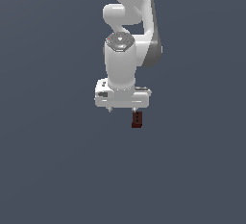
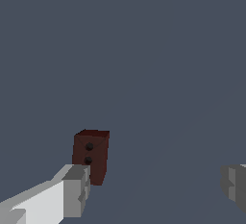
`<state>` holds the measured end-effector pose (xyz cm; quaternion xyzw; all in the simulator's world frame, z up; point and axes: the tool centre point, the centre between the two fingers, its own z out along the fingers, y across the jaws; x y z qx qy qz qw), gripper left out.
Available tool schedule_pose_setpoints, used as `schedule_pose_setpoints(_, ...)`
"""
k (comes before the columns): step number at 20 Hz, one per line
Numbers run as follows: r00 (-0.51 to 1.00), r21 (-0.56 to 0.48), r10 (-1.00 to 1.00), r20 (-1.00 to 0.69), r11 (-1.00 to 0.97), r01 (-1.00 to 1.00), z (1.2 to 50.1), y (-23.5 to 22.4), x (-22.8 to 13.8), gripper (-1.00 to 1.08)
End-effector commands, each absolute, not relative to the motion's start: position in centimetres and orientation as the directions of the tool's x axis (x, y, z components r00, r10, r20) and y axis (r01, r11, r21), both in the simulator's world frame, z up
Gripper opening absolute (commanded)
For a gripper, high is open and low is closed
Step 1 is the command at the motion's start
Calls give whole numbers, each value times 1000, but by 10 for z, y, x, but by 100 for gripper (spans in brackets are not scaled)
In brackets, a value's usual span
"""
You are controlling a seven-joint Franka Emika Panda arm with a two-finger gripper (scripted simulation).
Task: Pick up the object and move it to a goal position.
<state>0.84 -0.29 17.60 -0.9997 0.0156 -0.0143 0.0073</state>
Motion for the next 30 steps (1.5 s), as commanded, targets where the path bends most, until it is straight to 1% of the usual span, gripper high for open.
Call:
schedule_pose_setpoints(1,999,-16,-41,29,-999,-41,176,-7,9,100)
schedule_pose_setpoints(9,998,-13,-52,24,-999,-52,159,8,4,100)
schedule_pose_setpoints(18,995,-5,-99,8,-995,-99,104,53,-18,100)
schedule_pose_setpoints(22,994,-2,-113,3,-994,-113,87,67,-27,100)
schedule_pose_setpoints(30,993,0,-119,-1,-993,-119,78,75,-32,100)
